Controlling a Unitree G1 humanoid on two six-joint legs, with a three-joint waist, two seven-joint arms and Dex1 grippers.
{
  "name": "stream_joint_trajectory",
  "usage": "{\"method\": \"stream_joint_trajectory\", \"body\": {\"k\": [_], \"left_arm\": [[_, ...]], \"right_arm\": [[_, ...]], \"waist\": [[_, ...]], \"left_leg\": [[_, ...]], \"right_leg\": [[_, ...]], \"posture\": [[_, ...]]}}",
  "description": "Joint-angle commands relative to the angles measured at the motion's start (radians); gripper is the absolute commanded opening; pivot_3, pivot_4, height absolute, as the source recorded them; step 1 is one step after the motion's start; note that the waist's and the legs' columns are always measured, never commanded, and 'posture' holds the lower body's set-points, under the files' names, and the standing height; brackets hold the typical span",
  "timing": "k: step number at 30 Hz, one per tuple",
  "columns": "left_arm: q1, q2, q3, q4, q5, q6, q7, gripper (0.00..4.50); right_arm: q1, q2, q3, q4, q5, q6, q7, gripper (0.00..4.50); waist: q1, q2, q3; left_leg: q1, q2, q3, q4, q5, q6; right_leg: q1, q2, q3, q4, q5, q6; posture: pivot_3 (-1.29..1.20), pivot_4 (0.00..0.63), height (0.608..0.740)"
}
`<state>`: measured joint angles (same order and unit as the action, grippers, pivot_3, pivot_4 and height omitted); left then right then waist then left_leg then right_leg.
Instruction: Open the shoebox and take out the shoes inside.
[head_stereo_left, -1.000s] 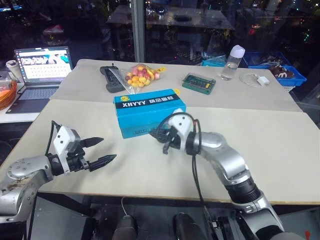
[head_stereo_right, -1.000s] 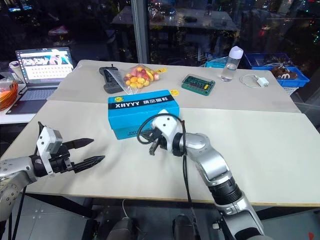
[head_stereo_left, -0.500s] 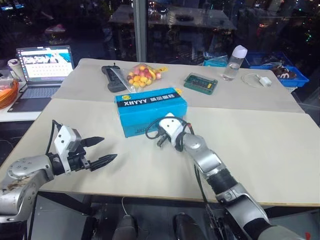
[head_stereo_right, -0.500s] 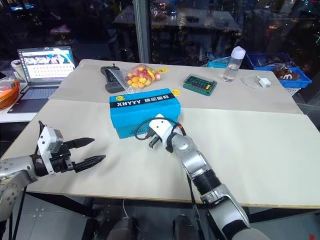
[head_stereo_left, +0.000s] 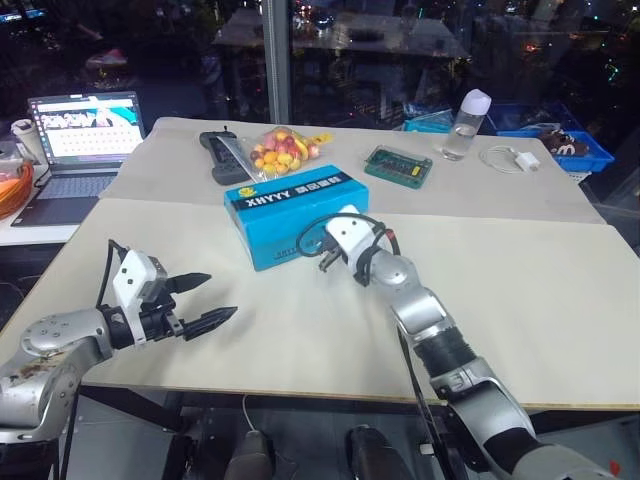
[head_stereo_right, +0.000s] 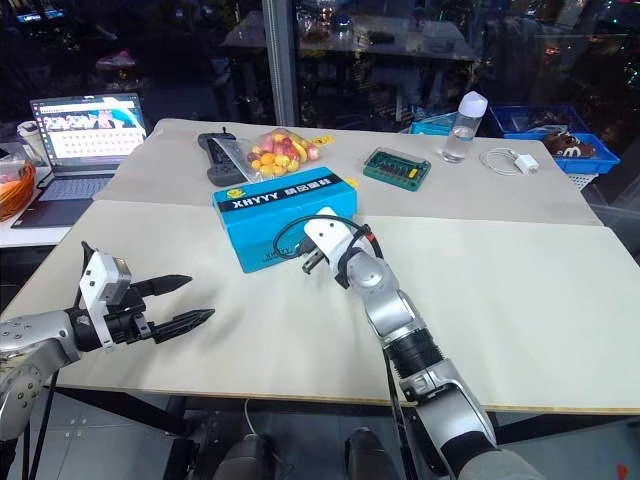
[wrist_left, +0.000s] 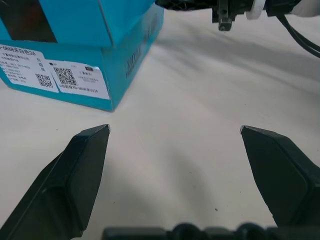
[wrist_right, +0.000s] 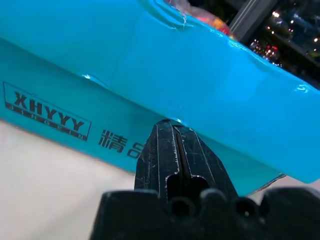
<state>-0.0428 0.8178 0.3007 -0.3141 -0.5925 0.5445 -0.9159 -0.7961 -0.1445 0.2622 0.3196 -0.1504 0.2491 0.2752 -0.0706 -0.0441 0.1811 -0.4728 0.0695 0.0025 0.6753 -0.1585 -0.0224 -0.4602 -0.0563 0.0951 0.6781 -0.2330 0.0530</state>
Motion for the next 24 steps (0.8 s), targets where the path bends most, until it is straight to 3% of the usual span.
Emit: {"method": "stream_joint_trajectory", "body": {"k": [1,5,7,14,20,24], "left_arm": [[-0.018,0.001,0.009,-0.018,-0.005,-0.013,0.002,4.50],[-0.021,0.000,0.003,-0.007,0.002,-0.021,0.001,4.50],[-0.021,-0.001,-0.002,-0.008,0.007,-0.024,0.004,4.50],[-0.005,-0.012,-0.003,-0.030,0.001,-0.013,0.016,4.50],[0.007,-0.011,-0.003,-0.036,0.003,-0.012,0.017,4.50],[0.003,-0.011,-0.006,-0.032,0.003,-0.010,0.017,4.50]], "right_arm": [[-0.152,0.035,-0.056,0.033,0.040,-0.060,0.004,0.05],[-0.518,0.091,-0.212,0.235,0.182,-0.172,-0.002,0.05],[-0.606,0.101,-0.294,0.281,0.254,-0.205,-0.015,0.05],[-0.446,0.075,-0.190,0.260,0.143,-0.217,0.014,0.05],[-0.340,0.039,-0.174,0.163,0.148,-0.165,0.068,0.05],[-0.283,-0.006,-0.191,0.021,0.246,-0.051,0.207,0.05]], "waist": [[-0.002,0.000,0.000],[-0.008,0.004,0.005],[-0.007,0.006,0.007],[0.004,-0.006,-0.002],[0.002,0.003,0.004],[0.001,0.003,0.004]], "left_leg": [[0.000,0.000,0.000,0.000,0.000,0.000],[-0.002,0.000,0.000,0.000,0.000,0.000],[-0.005,0.001,0.000,-0.001,0.001,0.001],[0.000,0.004,-0.003,-0.002,-0.001,-0.002],[-0.006,0.002,-0.002,0.000,0.000,-0.003],[-0.005,0.003,-0.002,-0.001,0.000,-0.003]], "right_leg": [[0.000,0.000,0.000,0.000,0.000,0.000],[-0.005,0.000,0.000,0.003,0.001,-0.001],[-0.009,0.001,0.000,0.006,0.004,0.004],[-0.001,0.001,-0.008,0.006,-0.009,-0.010],[-0.007,-0.001,-0.008,0.009,-0.002,-0.007],[-0.008,-0.001,-0.008,0.016,-0.007,-0.005]], "posture": [[0.00,0.150,0.676],[0.00,0.150,0.676],[0.00,0.150,0.676],[0.00,0.150,0.676],[0.00,0.150,0.676],[0.00,0.150,0.676]]}}
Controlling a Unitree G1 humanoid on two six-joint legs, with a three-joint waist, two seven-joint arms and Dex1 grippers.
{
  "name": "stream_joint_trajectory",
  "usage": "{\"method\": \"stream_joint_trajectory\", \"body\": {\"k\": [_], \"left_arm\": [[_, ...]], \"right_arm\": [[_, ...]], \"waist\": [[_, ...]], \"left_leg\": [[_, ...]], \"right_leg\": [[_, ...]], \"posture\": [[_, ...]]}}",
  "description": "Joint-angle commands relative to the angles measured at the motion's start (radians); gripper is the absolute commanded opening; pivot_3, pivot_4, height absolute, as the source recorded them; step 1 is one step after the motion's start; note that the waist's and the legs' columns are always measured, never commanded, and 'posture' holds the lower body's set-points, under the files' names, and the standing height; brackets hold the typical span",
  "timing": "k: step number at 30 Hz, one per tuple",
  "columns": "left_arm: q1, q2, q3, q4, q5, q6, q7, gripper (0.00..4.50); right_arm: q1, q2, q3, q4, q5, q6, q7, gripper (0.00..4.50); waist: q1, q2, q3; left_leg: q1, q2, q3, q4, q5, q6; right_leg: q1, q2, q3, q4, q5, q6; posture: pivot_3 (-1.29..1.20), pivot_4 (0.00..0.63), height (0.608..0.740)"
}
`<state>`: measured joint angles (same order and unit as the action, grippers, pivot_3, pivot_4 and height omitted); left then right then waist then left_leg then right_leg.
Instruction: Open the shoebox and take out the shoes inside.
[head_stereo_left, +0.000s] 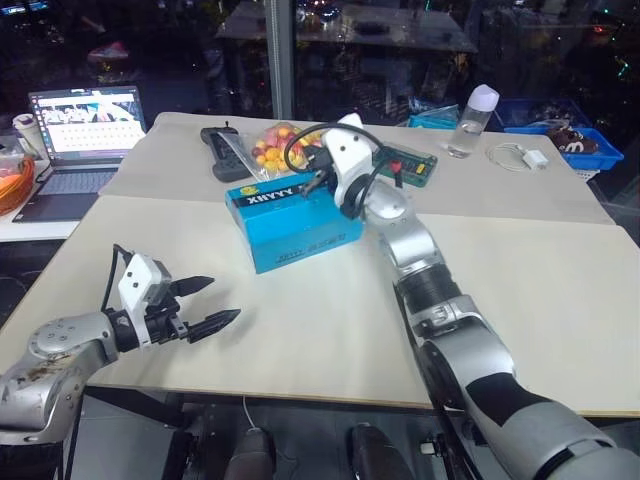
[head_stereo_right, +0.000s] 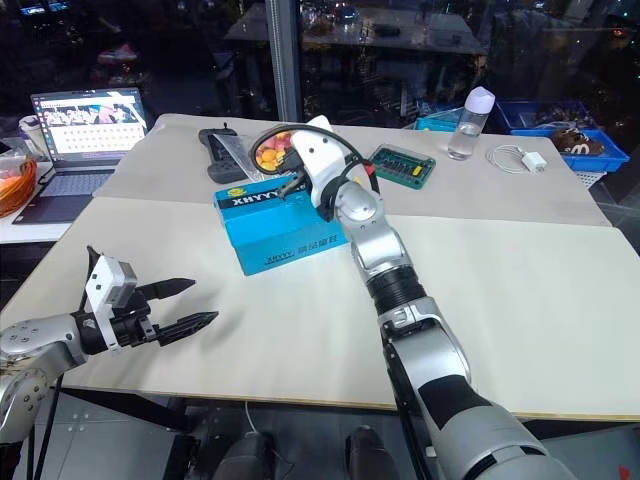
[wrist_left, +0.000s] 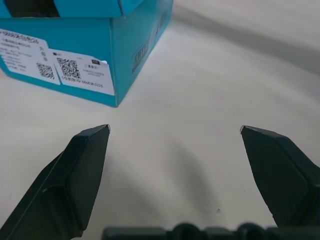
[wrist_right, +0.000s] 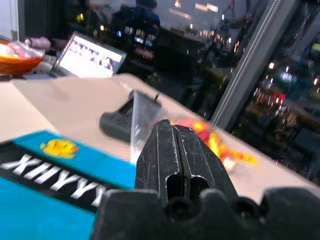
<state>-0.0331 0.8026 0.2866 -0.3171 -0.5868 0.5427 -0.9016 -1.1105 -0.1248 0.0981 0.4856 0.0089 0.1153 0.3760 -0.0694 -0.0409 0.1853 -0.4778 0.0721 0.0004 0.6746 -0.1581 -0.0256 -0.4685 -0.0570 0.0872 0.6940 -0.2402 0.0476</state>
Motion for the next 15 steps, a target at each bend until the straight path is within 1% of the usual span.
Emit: {"method": "stream_joint_trajectory", "body": {"k": [1,4,5,8,10,12,14,15], "left_arm": [[-0.007,0.004,0.007,-0.029,-0.002,-0.008,0.003,4.50],[-0.011,0.005,0.001,-0.025,-0.001,-0.009,0.001,4.50],[-0.015,0.006,-0.002,-0.022,0.000,-0.009,0.001,4.50],[-0.022,0.007,-0.007,-0.017,0.001,-0.008,0.000,4.50],[-0.022,0.008,-0.007,-0.019,0.001,-0.009,-0.001,4.50],[-0.021,0.009,-0.007,-0.020,0.001,-0.008,-0.001,4.50],[-0.019,0.010,-0.005,-0.023,0.000,-0.007,-0.001,4.50],[-0.016,0.011,-0.004,-0.025,0.001,-0.006,0.000,4.50]], "right_arm": [[0.050,-0.040,-0.028,-0.193,0.118,0.122,0.146,0.05],[0.119,-0.090,-0.005,-0.337,0.207,0.256,0.282,0.05],[0.153,-0.115,0.038,-0.376,0.210,0.288,0.338,0.05],[0.220,-0.162,0.158,-0.432,0.169,0.337,0.426,0.05],[0.253,-0.198,0.248,-0.446,0.105,0.334,0.461,0.05],[0.266,-0.197,0.299,-0.421,0.062,0.328,0.456,0.05],[0.253,-0.157,0.302,-0.344,0.021,0.308,0.383,0.05],[0.234,-0.136,0.306,-0.279,-0.022,0.279,0.324,0.05]], "waist": [[0.000,0.000,0.000],[0.001,0.000,0.000],[0.001,0.000,0.000],[0.000,0.000,0.000],[-0.002,0.000,0.000],[0.000,0.000,0.000],[-0.001,0.000,0.000],[-0.001,0.000,0.000]], "left_leg": [[0.000,0.000,0.000,0.000,0.000,0.000],[0.001,0.000,0.000,0.000,0.000,0.000],[0.001,0.000,0.000,0.000,0.000,0.000],[0.002,0.000,0.000,0.001,0.000,0.000],[0.003,0.000,0.000,0.001,0.000,0.000],[0.003,0.000,0.000,0.000,0.000,0.000],[0.003,0.000,0.000,0.000,0.000,0.000],[0.003,0.000,0.000,0.000,0.000,0.000]], "right_leg": [[0.000,0.000,0.000,0.000,-0.001,0.001],[0.000,0.000,0.000,0.001,-0.004,0.005],[0.001,0.000,0.000,0.001,-0.004,0.006],[0.002,0.000,0.000,0.001,-0.005,0.005],[0.002,0.000,0.000,0.001,-0.006,0.002],[0.002,0.000,0.000,0.001,-0.006,0.002],[0.002,0.000,0.000,0.001,-0.006,0.002],[0.002,0.000,0.000,0.001,-0.006,0.003]], "posture": [[0.00,0.150,0.676],[0.00,0.150,0.676],[0.00,0.150,0.676],[0.00,0.150,0.676],[0.00,0.150,0.676],[0.00,0.150,0.676],[0.00,0.150,0.676],[0.00,0.150,0.676]]}}
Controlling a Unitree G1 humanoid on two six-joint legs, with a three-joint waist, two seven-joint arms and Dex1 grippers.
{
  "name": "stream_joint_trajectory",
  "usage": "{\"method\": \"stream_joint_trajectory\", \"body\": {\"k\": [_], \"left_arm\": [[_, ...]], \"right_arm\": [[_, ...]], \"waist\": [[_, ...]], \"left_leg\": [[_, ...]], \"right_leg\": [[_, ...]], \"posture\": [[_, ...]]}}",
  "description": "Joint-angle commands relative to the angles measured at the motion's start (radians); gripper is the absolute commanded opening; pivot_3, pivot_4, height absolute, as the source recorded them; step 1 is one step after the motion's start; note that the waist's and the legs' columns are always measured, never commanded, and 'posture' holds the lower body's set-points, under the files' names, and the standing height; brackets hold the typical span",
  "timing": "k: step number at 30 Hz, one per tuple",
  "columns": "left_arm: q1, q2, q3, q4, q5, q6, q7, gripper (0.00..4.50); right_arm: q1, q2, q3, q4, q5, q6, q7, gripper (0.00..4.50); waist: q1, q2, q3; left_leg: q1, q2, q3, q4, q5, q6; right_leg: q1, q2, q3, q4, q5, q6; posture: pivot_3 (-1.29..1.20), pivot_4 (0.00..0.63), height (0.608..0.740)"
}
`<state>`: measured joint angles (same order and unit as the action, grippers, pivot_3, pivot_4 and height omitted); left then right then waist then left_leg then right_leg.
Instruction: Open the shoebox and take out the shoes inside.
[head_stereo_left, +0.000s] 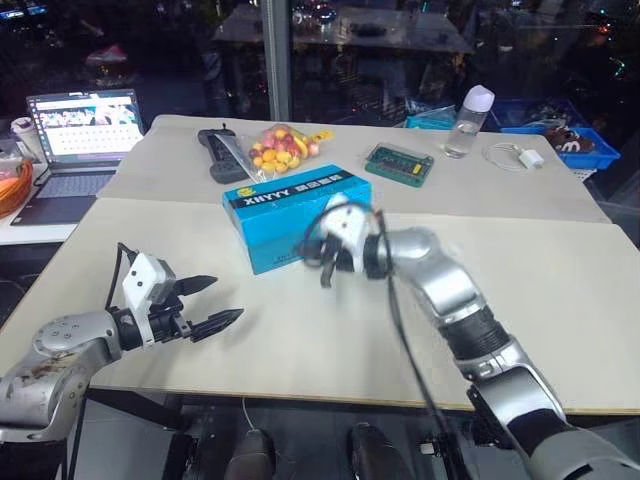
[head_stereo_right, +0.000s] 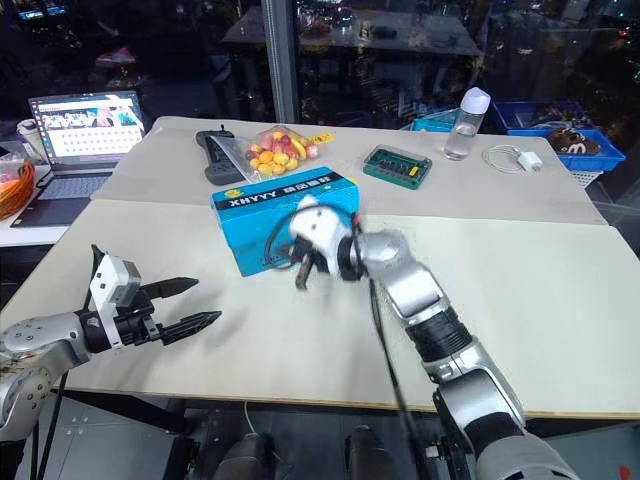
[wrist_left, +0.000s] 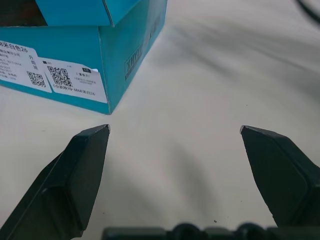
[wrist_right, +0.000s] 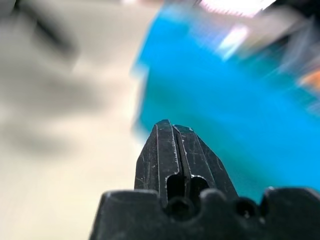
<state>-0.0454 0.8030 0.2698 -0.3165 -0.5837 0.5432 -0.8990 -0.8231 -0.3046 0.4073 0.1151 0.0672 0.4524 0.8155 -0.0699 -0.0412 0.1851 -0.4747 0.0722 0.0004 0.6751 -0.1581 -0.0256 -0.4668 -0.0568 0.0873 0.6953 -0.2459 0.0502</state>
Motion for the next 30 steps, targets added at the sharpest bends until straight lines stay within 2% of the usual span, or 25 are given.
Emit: {"method": "stream_joint_trajectory", "body": {"k": [1,8,16,20,23,26,30], "left_arm": [[-0.002,0.010,0.013,-0.027,-0.002,-0.006,-0.001,4.50],[0.008,0.005,0.012,-0.040,-0.005,-0.002,0.006,4.50],[-0.004,-0.001,-0.002,-0.031,0.000,-0.008,0.008,4.50],[-0.012,-0.006,-0.011,-0.026,0.005,-0.013,0.012,4.50],[-0.015,-0.008,-0.013,-0.022,0.007,-0.016,0.014,4.50],[-0.012,-0.013,-0.017,-0.027,0.008,-0.016,0.016,4.50],[-0.006,-0.021,-0.021,-0.040,0.006,-0.010,0.022,4.50]], "right_arm": [[-0.072,0.065,-0.011,0.145,-0.105,-0.075,-0.162,0.05],[-0.195,0.122,-0.058,0.340,-0.151,-0.163,-0.249,0.05],[-0.386,0.167,-0.086,0.582,-0.177,-0.272,-0.269,0.05],[-0.559,0.216,-0.117,0.867,-0.213,-0.383,-0.389,0.05],[-0.705,0.235,-0.171,1.036,-0.212,-0.458,-0.533,0.05],[-0.827,0.236,-0.263,1.125,-0.170,-0.511,-0.666,0.05],[-0.879,0.242,-0.353,1.153,-0.132,-0.556,-0.684,0.05]], "waist": [[0.000,0.000,0.000],[0.003,0.000,0.000],[0.000,0.000,0.000],[-0.002,0.001,0.000],[-0.003,0.001,0.001],[-0.003,0.002,0.002],[-0.003,0.001,0.002]], "left_leg": [[0.000,0.000,0.000,0.000,0.000,0.000],[-0.001,0.000,0.000,0.000,0.000,0.000],[-0.001,0.000,0.000,0.000,0.000,0.000],[-0.001,0.000,0.000,0.000,0.000,0.000],[-0.002,0.000,0.000,0.000,0.000,0.000],[-0.004,0.000,0.000,0.000,0.000,0.000],[-0.004,0.000,0.000,-0.001,0.000,0.000]], "right_leg": [[0.000,0.000,0.000,0.000,0.001,0.001],[0.000,0.000,0.000,0.000,0.002,0.003],[-0.001,0.000,0.000,0.000,0.002,0.003],[-0.001,0.000,0.000,0.001,0.002,0.003],[-0.004,0.000,0.000,0.002,0.003,0.000],[-0.006,0.000,0.000,0.003,0.002,-0.001],[-0.006,0.000,-0.001,0.004,0.001,-0.002]], "posture": [[0.00,0.150,0.676],[0.00,0.150,0.676],[0.00,0.150,0.676],[0.00,0.150,0.676],[0.00,0.150,0.676],[0.00,0.150,0.676],[0.00,0.150,0.676]]}}
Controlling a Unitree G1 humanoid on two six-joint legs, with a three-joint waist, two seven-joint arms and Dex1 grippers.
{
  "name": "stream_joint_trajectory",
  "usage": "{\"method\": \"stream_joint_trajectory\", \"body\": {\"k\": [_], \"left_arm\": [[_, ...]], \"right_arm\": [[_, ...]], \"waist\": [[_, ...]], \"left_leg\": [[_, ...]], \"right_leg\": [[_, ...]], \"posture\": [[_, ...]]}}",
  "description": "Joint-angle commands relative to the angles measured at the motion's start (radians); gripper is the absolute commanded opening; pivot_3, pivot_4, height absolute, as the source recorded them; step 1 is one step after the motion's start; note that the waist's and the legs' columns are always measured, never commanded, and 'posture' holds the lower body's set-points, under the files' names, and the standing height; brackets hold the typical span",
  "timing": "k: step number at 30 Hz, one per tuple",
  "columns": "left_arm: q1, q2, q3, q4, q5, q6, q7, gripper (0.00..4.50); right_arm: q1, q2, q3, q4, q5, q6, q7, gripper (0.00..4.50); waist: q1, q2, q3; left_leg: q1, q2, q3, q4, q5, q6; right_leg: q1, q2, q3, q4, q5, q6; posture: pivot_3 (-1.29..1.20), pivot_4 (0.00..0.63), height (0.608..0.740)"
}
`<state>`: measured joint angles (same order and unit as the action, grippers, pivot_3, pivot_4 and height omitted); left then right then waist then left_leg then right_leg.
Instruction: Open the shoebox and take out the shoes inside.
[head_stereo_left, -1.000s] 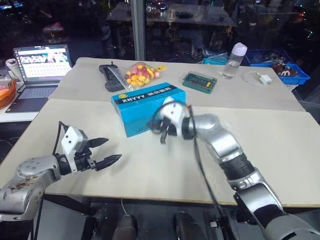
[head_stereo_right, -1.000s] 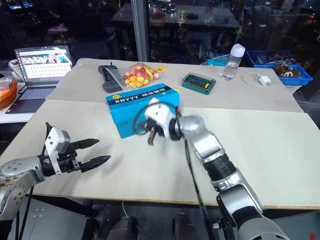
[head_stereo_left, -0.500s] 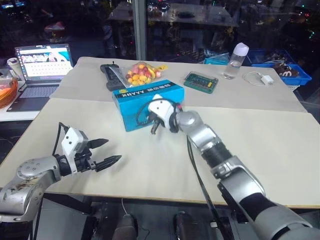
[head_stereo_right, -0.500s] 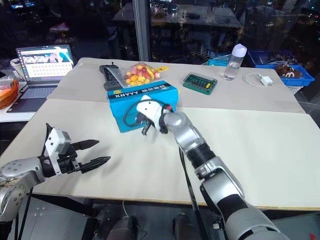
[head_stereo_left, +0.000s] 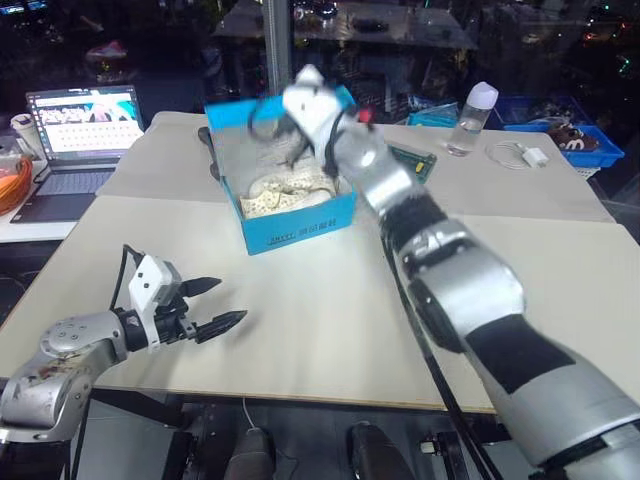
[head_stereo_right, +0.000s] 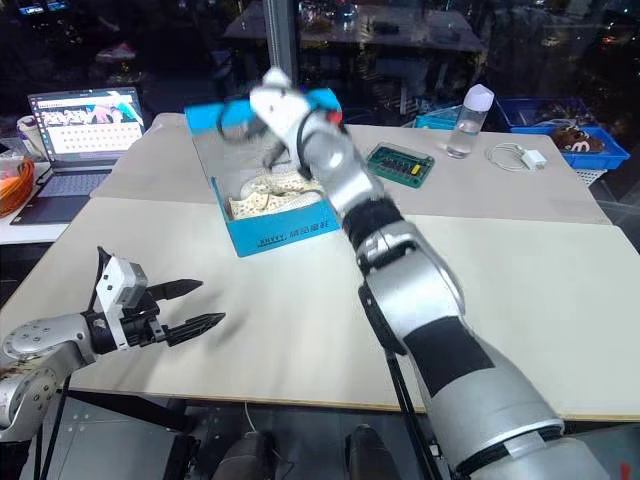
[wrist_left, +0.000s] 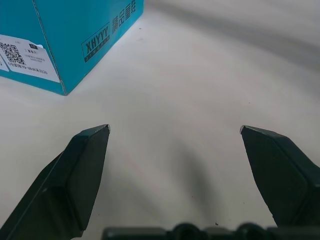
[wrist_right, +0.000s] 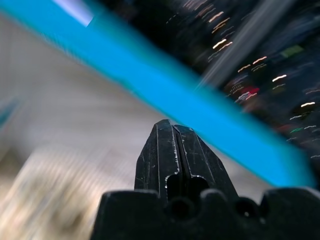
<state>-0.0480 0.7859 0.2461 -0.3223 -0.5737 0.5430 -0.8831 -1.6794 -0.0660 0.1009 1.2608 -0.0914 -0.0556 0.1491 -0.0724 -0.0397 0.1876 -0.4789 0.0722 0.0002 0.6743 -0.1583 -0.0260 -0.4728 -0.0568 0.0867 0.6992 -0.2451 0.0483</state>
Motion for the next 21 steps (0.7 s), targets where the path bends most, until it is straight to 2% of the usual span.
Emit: {"method": "stream_joint_trajectory", "body": {"k": [1,5,13,19,20,21], "left_arm": [[-0.001,-0.006,0.002,-0.036,-0.003,-0.010,0.007,4.50],[0.012,-0.011,0.002,-0.045,-0.004,-0.008,0.011,4.50],[0.011,-0.010,-0.005,-0.043,-0.005,-0.006,0.009,4.50],[0.001,-0.015,-0.016,-0.038,-0.007,-0.004,0.007,4.50],[0.000,-0.016,-0.019,-0.037,-0.007,-0.004,0.008,4.50],[0.000,-0.018,-0.020,-0.037,-0.007,-0.005,0.008,4.50]], "right_arm": [[-0.013,0.008,-0.046,0.011,0.018,-0.052,-0.007,0.05],[0.062,0.020,-0.015,0.018,-0.033,-0.051,0.037,0.05],[0.147,0.019,0.020,-0.045,-0.050,-0.112,0.273,0.05],[0.161,0.009,0.021,-0.068,-0.044,-0.082,0.410,0.05],[0.163,0.011,0.023,-0.067,-0.038,-0.063,0.460,0.46],[0.167,0.014,0.034,-0.064,-0.044,-0.057,0.497,0.57]], "waist": [[0.000,0.000,0.000],[-0.001,-0.001,0.000],[-0.004,0.000,0.000],[-0.003,0.000,0.000],[-0.003,0.000,0.000],[-0.003,0.000,0.000]], "left_leg": [[0.000,0.000,0.000,0.000,0.000,0.000],[0.001,0.000,0.000,0.001,0.000,0.000],[0.000,0.000,0.000,0.001,0.000,0.000],[0.001,0.000,0.000,0.001,0.000,0.000],[0.001,0.000,0.000,0.001,0.000,0.000],[0.001,0.000,0.000,0.001,0.000,0.000]], "right_leg": [[0.000,0.000,0.000,0.000,0.000,0.000],[0.001,0.000,0.000,0.000,-0.002,0.001],[0.000,0.000,0.000,0.002,0.001,-0.002],[0.000,0.000,0.000,0.002,0.000,0.000],[0.001,0.000,0.000,0.002,0.000,0.001],[0.001,0.000,0.000,0.002,0.000,0.001]], "posture": [[0.00,0.150,0.676],[0.00,0.150,0.676],[0.00,0.150,0.676],[0.00,0.150,0.676],[0.00,0.150,0.676],[0.00,0.150,0.676]]}}
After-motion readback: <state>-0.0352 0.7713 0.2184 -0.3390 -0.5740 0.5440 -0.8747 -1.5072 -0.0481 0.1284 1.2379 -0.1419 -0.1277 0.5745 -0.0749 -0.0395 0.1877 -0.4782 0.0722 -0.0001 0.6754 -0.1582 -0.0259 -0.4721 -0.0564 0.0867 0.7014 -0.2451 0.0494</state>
